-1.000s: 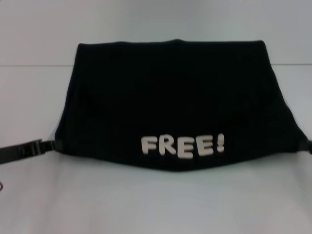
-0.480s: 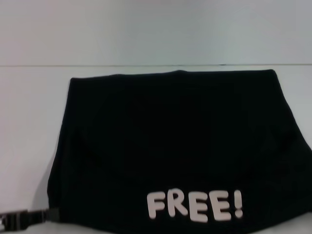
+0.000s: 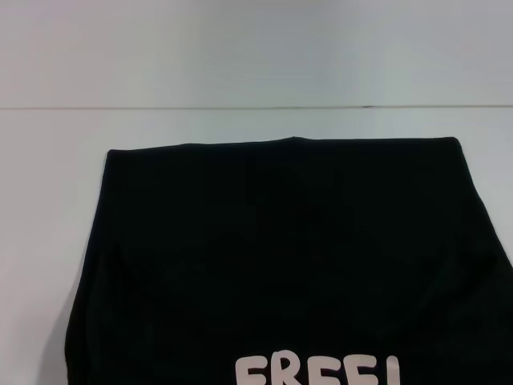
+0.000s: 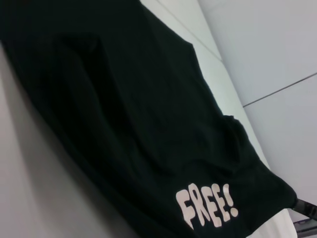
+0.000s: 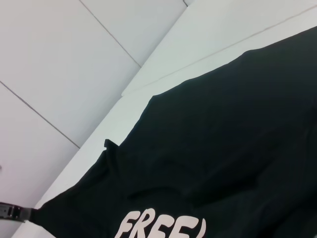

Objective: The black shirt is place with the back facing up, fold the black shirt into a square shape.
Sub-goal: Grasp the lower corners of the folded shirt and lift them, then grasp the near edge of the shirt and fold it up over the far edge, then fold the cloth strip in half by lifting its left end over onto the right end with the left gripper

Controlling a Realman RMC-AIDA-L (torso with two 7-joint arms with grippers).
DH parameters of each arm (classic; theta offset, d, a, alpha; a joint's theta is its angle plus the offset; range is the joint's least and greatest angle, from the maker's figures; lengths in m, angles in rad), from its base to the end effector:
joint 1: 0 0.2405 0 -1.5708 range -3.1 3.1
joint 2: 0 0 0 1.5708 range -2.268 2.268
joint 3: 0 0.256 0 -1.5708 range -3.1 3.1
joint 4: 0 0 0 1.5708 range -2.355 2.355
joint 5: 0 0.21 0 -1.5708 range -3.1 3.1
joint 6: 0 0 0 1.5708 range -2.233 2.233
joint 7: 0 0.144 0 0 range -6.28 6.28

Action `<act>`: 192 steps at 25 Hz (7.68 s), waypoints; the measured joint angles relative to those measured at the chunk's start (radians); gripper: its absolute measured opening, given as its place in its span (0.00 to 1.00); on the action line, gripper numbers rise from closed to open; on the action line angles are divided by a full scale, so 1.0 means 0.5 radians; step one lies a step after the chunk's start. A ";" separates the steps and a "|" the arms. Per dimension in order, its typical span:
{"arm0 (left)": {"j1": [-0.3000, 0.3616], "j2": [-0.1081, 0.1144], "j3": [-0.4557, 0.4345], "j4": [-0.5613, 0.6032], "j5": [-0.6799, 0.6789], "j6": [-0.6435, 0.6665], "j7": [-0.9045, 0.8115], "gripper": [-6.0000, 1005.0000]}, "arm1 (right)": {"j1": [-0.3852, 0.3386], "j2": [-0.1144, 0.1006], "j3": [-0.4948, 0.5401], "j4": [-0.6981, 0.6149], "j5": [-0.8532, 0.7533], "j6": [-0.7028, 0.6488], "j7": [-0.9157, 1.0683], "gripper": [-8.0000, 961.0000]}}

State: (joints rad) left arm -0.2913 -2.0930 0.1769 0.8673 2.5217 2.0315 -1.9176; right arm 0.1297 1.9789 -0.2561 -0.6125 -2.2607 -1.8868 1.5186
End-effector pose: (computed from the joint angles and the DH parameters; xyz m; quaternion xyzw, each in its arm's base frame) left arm -0.3481 0.1894 0.0514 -0.7759 -0.5920 -0.2168 0.0237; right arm 0.3862 0.1594 0.0619 -0.8163 0.4864 0.2772 0.1424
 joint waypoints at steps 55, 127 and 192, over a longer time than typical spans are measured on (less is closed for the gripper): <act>-1.076 0.157 0.248 -0.608 -0.078 -2.360 -0.258 0.01 | 1.395 0.002 -0.285 0.395 0.049 2.178 0.396 0.04; -0.684 0.070 0.330 -0.121 -0.138 -1.612 -0.461 0.83 | 1.088 -0.126 -0.424 0.072 0.070 1.326 0.896 0.75; -0.624 0.051 0.597 -0.167 -0.092 -1.624 -0.294 0.00 | 1.079 -0.062 -0.574 0.199 -0.248 1.644 1.021 0.42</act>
State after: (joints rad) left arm -0.6031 -2.0674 0.4754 0.7838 2.4759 1.2194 -2.0646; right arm 0.6691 1.9479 -0.5430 -0.5131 -2.3849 -1.0648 2.0288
